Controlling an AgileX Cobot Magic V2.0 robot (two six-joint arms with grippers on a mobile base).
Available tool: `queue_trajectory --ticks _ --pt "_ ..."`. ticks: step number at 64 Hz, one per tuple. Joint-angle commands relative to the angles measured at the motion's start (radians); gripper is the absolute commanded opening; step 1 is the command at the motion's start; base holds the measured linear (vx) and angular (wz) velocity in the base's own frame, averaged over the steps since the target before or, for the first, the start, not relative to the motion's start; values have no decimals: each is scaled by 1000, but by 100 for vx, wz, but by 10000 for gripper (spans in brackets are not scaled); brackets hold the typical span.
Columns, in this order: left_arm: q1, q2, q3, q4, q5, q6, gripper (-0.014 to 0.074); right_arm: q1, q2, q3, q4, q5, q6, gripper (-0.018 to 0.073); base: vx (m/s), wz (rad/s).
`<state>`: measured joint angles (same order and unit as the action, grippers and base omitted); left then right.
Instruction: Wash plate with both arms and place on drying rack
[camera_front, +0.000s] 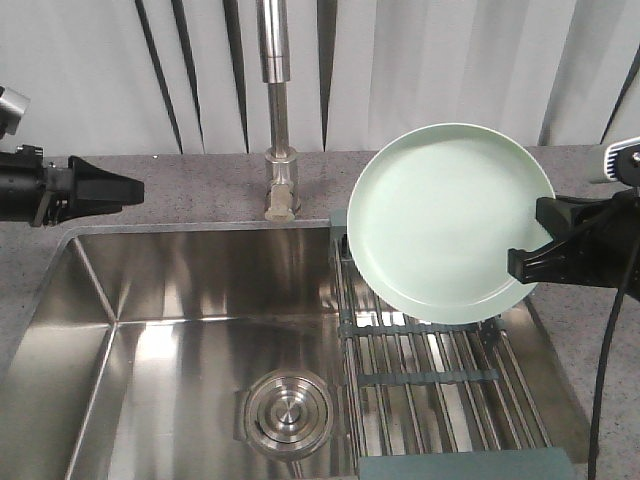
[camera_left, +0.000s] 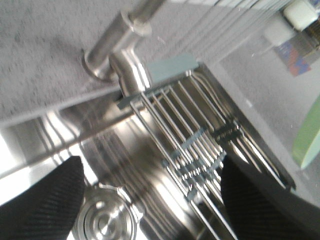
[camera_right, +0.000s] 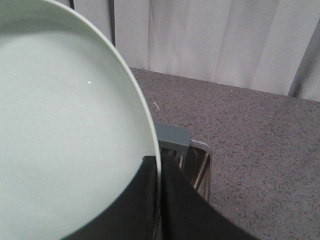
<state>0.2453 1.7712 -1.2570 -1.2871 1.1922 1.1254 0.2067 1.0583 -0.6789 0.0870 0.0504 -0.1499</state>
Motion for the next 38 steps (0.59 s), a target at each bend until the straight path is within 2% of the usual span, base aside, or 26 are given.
queue_trajectory --ticks 1,9,14,38 --pt "2 -94 29 -28 60 11 536 -5 -19 -28 0 -80 0 -10 0 0" --pt "3 -125 50 -27 60 8 536 -5 -19 -28 0 -80 0 -10 0 0" --pt "3 -127 51 -24 60 -28 536 -5 -19 -28 0 -80 0 -10 0 0" --pt "3 -125 51 -24 57 -27 536 -5 -19 -28 0 -80 0 -10 0 0"
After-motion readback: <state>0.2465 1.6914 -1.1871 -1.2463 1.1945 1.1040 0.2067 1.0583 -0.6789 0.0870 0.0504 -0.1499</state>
